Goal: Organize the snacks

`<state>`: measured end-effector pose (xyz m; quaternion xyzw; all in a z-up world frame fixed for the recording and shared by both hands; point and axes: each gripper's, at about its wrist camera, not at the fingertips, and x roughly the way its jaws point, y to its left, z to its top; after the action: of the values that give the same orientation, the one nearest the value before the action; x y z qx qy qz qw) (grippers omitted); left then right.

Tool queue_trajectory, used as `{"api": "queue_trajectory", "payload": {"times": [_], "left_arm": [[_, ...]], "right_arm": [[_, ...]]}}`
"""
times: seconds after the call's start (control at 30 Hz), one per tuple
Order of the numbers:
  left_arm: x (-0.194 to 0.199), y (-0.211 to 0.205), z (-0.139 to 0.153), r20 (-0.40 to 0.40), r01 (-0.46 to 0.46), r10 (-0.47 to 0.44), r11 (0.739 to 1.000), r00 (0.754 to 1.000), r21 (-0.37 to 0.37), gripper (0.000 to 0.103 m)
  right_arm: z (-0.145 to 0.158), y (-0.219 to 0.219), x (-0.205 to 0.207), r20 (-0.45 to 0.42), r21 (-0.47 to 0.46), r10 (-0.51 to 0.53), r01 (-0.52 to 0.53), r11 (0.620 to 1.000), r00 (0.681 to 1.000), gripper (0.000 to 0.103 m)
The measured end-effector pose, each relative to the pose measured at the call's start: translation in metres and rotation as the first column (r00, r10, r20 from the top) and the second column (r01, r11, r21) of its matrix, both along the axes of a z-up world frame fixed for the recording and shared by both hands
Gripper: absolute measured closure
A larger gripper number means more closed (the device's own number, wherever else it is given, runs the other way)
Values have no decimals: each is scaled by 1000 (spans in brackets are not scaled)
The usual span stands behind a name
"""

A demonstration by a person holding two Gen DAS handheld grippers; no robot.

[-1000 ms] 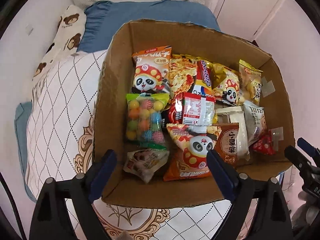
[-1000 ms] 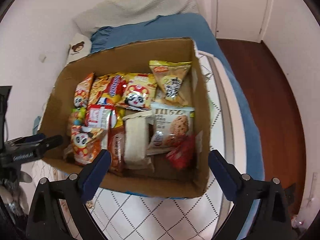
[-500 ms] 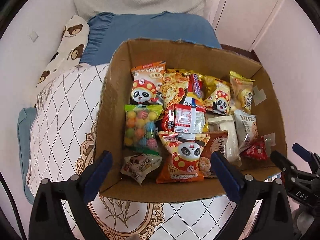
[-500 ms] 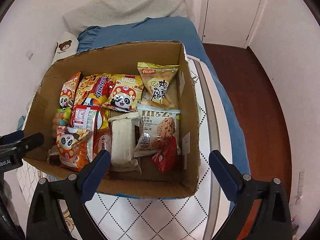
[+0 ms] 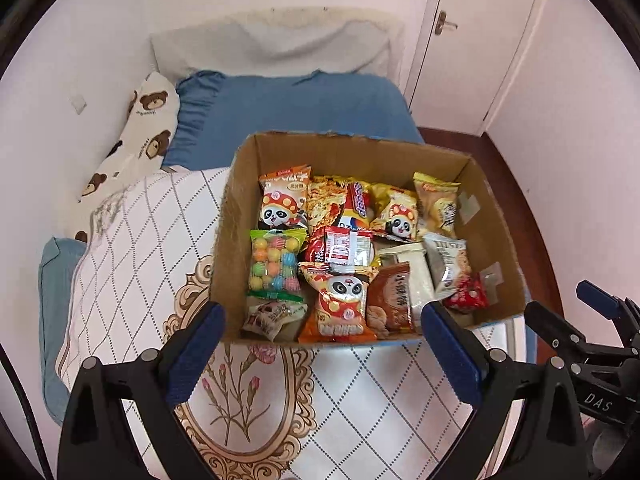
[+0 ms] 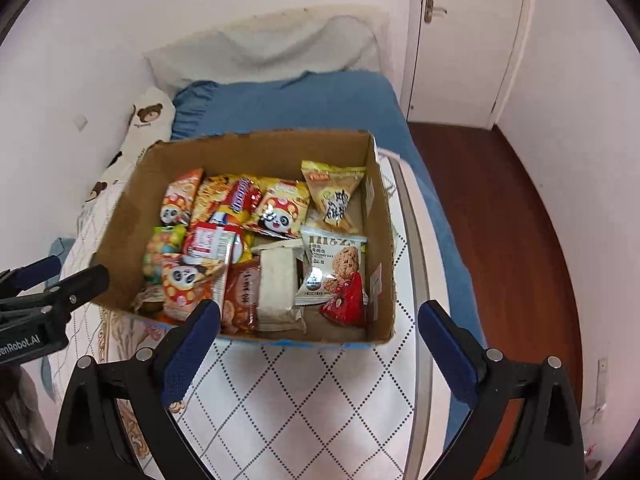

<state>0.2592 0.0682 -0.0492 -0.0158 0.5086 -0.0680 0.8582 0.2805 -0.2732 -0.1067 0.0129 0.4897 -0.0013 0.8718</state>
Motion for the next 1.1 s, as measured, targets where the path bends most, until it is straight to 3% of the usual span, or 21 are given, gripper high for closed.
{"api": "queue_trajectory", "payload": {"times": [0.3,0.7,1.1], "left_arm": [[-67,7,52,156,-14,12,1000,988,16,3],[-142,8,87,245,1,-2,1000,969,4,3],[-172,6,104,285,-5,3,1000,958,6,3]], "right_arm": [[56,12,-70,121,-9,15,-14,1000,993,1],[109,14,-158,240,-19,-3,8,1000,971,0],[146,13,-207,333,-22,-16,25,999,943,0]]}}
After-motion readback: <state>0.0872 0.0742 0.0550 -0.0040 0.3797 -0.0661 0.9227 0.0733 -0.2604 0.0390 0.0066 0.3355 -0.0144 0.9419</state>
